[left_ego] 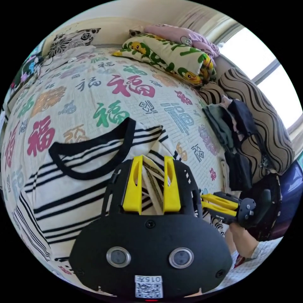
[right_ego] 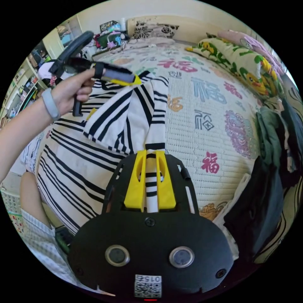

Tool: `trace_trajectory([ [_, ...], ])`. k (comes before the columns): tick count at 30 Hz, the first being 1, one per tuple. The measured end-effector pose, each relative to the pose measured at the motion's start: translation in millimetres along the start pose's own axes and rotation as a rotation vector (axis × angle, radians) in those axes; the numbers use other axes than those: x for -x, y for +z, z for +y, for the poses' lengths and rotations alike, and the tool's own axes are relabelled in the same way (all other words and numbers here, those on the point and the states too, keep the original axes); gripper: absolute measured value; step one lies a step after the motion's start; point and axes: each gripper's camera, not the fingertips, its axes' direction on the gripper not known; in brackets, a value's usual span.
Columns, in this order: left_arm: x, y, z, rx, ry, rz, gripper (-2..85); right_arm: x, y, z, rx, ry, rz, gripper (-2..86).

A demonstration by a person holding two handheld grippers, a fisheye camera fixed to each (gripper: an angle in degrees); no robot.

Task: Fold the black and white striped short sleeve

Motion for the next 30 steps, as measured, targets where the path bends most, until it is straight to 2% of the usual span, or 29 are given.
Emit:
trace_trajectory([
  [3,-34.7,10.2,-15.9,-0.014,0.023,-0.082,8.2,-9.2,5.6,4.6,-0.041,-0.014,-0.038,2.8],
  [5,-51.5,18.9,-11.6,0.054,0.059,-0.120,6.5,-15.4,8.0,9.0,-0.059,-0.009,-0.060,1.1],
  [7,-63.3,41.5,14.2,0.204,0.131,-0.174,4.2,-21.0,12.0,13.6,-0.083,-0.003,-0.082,0.1],
  [9,-64.7,48.7,42.2,0.240,0.160,-0.213,3.1,-25.1,14.9,15.5,-0.093,0.014,-0.079,-0.1],
  [14,-63.1,21.4,82.8,0.244,0.088,-0.197,3.2,-38.9,14.3,24.9,-0.125,0.060,-0.099,0.9],
  [16,-75.7,-4.3,85.2,0.175,0.089,-0.211,4.6,-40.9,6.0,26.8,-0.159,0.085,-0.100,2.5],
  [21,-104.6,-33.8,65.8,0.056,0.091,-0.205,8.4,-4.6,-4.5,13.5,-0.227,-0.036,-0.217,7.3],
  [24,-118.9,-6.5,59.1,0.142,0.120,-0.177,10.9,24.2,23.3,-3.4,-0.182,-0.048,-0.214,8.7],
  [27,-126.1,19.4,60.6,0.223,0.134,-0.221,9.1,38.7,63.7,-18.5,-0.070,-0.025,-0.207,7.6],
  [30,-125.5,1.8,56.0,0.158,0.081,-0.151,2.0,36.3,73.5,-15.2,-0.074,0.001,-0.167,3.7],
])
